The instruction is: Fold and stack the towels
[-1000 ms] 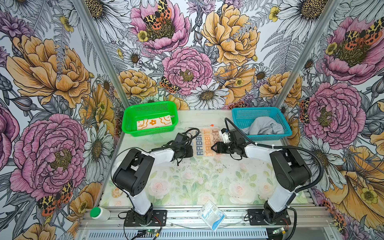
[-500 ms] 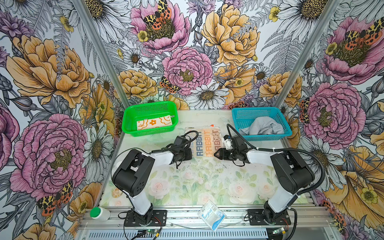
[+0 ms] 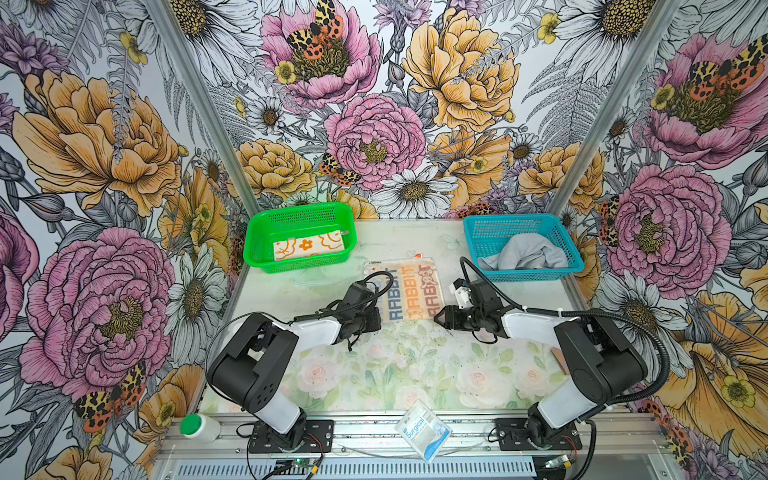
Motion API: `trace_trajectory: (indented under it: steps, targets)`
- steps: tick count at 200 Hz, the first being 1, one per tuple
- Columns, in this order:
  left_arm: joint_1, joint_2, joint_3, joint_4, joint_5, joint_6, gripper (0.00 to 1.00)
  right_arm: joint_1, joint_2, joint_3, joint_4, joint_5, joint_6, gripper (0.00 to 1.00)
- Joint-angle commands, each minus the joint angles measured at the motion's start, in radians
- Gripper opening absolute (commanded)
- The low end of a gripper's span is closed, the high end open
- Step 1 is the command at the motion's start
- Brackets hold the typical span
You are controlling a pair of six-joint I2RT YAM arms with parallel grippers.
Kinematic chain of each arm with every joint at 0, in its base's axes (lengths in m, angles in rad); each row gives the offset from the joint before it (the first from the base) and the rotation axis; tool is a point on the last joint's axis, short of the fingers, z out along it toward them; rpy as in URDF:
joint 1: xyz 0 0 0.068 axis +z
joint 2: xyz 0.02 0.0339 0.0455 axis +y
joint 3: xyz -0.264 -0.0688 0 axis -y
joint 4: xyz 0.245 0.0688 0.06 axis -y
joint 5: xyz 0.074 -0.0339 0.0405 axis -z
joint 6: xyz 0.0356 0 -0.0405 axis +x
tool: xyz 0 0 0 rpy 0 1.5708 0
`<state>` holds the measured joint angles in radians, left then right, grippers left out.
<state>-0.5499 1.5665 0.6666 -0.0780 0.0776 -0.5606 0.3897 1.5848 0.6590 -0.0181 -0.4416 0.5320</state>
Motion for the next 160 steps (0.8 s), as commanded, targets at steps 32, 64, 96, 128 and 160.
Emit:
trace_trajectory:
  steps: [32, 64, 96, 128, 160]
  targets:
    - [-0.075, -0.088, -0.102, -0.166, -0.041, -0.072, 0.31, 0.008, -0.059, -0.074, -0.1, 0.03, 0.037, 0.53]
    - [-0.118, -0.219, -0.098, -0.215, -0.039, -0.07, 0.38, 0.008, -0.03, -0.039, -0.1, 0.032, 0.008, 0.53]
    - [-0.115, -0.377, -0.109, -0.3, -0.076, -0.122, 0.45, 0.008, 0.023, 0.014, -0.1, 0.011, -0.001, 0.48]
    - [-0.04, -0.434, -0.156, -0.331, -0.011, -0.162, 0.47, 0.009, 0.068, 0.039, -0.102, -0.015, -0.003, 0.38]
    - [0.033, -0.438, -0.231, -0.232, 0.124, -0.182, 0.47, 0.01, 0.063, 0.029, -0.103, -0.017, -0.009, 0.33]
